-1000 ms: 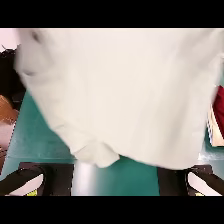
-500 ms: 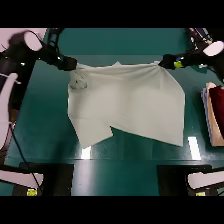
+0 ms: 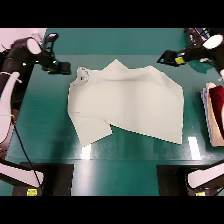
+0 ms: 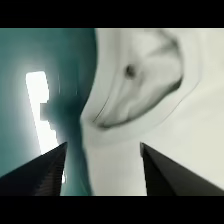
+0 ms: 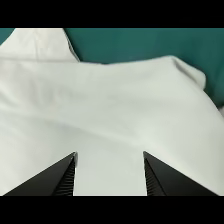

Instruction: Fold the shirts.

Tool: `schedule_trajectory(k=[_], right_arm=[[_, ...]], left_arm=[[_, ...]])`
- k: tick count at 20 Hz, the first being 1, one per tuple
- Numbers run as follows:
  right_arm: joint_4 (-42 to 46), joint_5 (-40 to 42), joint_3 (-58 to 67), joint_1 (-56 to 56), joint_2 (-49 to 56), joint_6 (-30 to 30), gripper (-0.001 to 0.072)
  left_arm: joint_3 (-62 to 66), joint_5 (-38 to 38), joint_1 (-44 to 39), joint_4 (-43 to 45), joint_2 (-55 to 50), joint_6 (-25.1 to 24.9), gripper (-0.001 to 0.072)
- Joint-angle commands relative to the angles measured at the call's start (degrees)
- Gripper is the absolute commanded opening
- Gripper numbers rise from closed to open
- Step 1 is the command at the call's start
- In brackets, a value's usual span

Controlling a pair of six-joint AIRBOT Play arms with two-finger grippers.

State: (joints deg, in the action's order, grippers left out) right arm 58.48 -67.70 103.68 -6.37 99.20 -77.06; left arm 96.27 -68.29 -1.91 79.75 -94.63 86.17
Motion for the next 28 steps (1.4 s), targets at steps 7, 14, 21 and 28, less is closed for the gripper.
schedule_trajectory(k=[7,14,21,28], right_arm=[[1.1,-3.7,-28.8,7.0,-24.3,2.6,0.0448],[1.1,2.3,-38.5,7.0,-35.3,2.5,0.0448],[1.3,-4.0,-38.7,10.9,-38.5,2.5,0.0448],[12.5,-13.7,-59.2,33.0,-45.0,-0.7,0.0451]], left_arm=[[-39.3,3.6,5.2,-3.1,22.3,2.3,0.0549],[-53.1,19.2,1.9,-19.3,24.0,-2.2,0.0548],[-52.5,21.3,-2.0,-19.7,22.9,-0.6,0.0265],[-42.9,17.1,-2.0,-19.4,22.9,-1.1,0.0024]])
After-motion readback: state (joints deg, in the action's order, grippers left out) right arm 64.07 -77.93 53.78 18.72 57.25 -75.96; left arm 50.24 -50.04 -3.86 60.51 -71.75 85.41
